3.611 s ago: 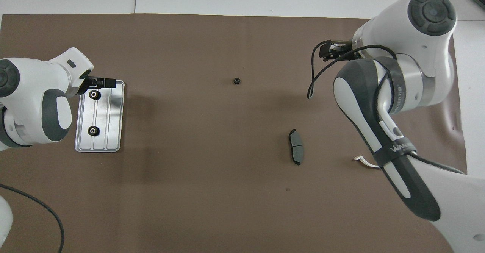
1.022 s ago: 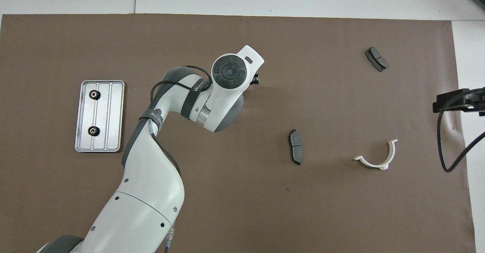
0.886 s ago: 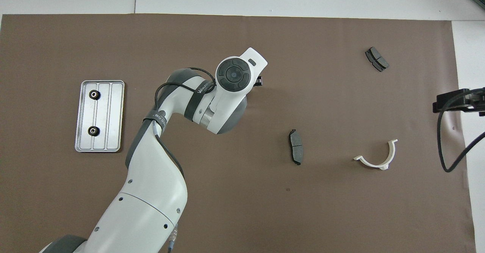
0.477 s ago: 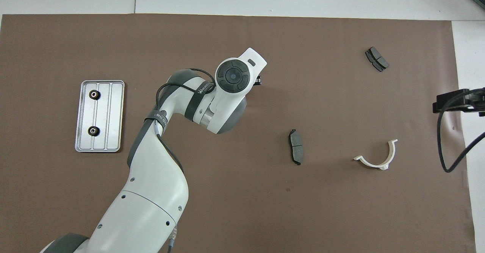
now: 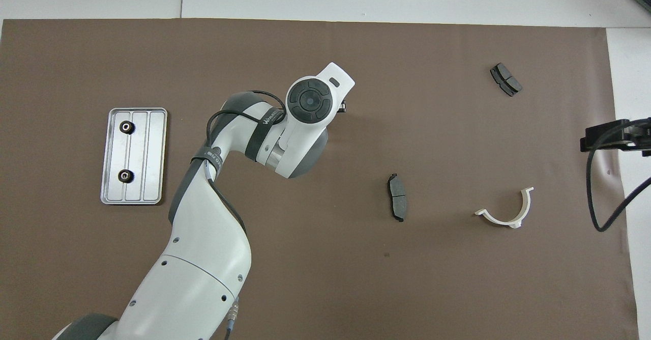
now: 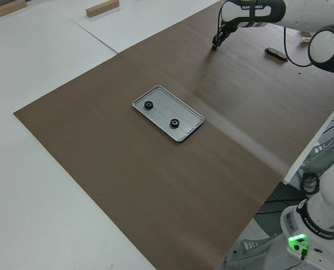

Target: Pick bearing gear from pile to tray

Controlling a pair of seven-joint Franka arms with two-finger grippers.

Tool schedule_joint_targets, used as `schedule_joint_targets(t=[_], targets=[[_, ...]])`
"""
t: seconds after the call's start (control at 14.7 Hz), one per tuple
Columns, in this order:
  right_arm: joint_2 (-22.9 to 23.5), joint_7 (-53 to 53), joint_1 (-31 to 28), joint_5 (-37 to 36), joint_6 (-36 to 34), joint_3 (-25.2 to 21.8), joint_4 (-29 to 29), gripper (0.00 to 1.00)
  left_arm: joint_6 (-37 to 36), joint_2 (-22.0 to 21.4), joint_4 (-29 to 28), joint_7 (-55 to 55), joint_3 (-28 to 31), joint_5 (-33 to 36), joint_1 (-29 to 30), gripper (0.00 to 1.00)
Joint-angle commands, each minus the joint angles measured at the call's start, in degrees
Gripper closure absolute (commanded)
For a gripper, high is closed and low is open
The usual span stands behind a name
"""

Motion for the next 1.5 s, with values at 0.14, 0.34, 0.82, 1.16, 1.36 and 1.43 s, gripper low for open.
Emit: schedule_joint_targets(t=[0.14,0.34,0.82,1.16,1.36,1.43], targets=[[-0.13,-0.77,-0.37,0.62,-0.92,0.31,0.21,0.00,-3.05,-5.57,-4.00,-0.79,2.75,1.85,0.16,1.00],[-0.22,-0.77,-0.37,0.62,-0.92,0.31,0.21,0.00,-2.96,-11.99,-12.16,-0.35,4.25,1.85,0.16,1.00],[-0.22,-1.21,-0.19,0.62,-0.75,0.31,0.12,0.00,-2.26,-27.98,-31.06,14.91,5.93,1.85,7.08,1.00],[-0.22,-1.21,-0.19,0.62,-0.66,0.31,0.12,0.00,-1.56,-35.12,-40.04,26.71,5.84,1.85,16.75,1.00],[-0.22,-1.21,-0.19,0.62,-0.75,0.31,0.12,0.00,2.56,-35.65,-43.12,30.49,5.67,1.23,21.68,1.00],[-0.22,-1.21,-0.10,0.62,-0.66,0.31,0.12,0.00,4.14,-35.92,-44.61,30.94,5.67,1.14,22.91,1.00]])
